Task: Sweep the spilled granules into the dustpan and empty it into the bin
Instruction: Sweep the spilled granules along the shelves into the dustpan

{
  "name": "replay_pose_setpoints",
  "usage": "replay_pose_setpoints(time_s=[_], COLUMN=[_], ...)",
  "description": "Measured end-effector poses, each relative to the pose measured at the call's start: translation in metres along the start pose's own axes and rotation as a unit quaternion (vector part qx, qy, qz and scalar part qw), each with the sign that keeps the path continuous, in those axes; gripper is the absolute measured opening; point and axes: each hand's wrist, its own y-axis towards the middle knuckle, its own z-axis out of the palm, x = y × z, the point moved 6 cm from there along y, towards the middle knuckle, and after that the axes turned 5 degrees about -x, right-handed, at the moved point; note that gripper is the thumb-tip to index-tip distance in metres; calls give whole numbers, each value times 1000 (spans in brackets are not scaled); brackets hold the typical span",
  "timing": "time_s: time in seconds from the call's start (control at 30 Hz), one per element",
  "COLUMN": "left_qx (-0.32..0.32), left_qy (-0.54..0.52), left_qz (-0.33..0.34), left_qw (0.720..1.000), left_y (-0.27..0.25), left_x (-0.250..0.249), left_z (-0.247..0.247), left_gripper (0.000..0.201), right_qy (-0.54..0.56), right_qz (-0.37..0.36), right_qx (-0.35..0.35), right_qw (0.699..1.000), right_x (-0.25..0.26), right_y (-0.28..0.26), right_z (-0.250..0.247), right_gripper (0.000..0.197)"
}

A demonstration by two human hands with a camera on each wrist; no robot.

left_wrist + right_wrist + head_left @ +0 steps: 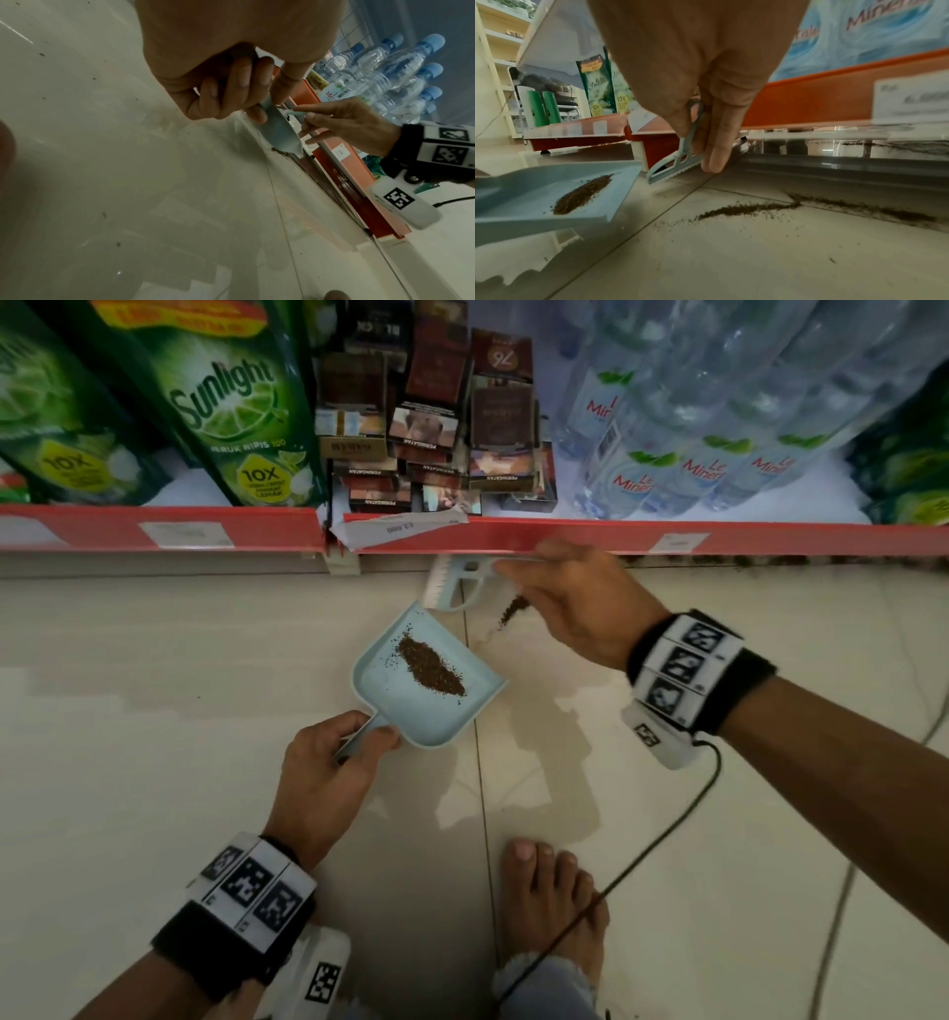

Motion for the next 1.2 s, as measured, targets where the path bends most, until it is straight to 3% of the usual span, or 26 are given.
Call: replay_pose_setpoints(time_s=[0.13, 0.27, 0.4, 0.6, 0.77, 0.97, 1.1, 1.2], left_qx=[2, 8, 16, 20, 5, -9, 3, 20], left_qy=[-16, -16, -8, -2, 8, 2, -12, -4], left_qz=[-2, 2, 4, 5, -4, -14, -6, 12], left_qw=[1000, 1000, 1000, 1000, 1000, 1000, 1000, 1000], left_y=[0, 1, 2, 2, 1, 2, 4, 8], left_x=[-2, -3, -4, -6, 2, 3, -2, -6], left_z=[7, 13, 17, 18, 9, 3, 11, 21], left_gripper=[28, 36, 28, 28, 25, 29, 27, 22], right_qy=[4, -32, -18, 50, 35, -17, 67, 147], right_qz=[22, 51, 89, 53, 58, 86, 167, 241], right_qx=[88, 80, 55, -18, 58, 82, -6, -112], right_qw=[996, 995, 994, 997, 996, 993, 984, 953], right_x=[-4, -24, -37, -15, -23, -64, -87, -97], right_y=[-3, -31, -48, -20, -18, -68, -86, -83], right_z=[11, -14, -36, -16, 4, -28, -37, -26], right_gripper=[30, 28, 27, 28, 30, 26, 26, 27])
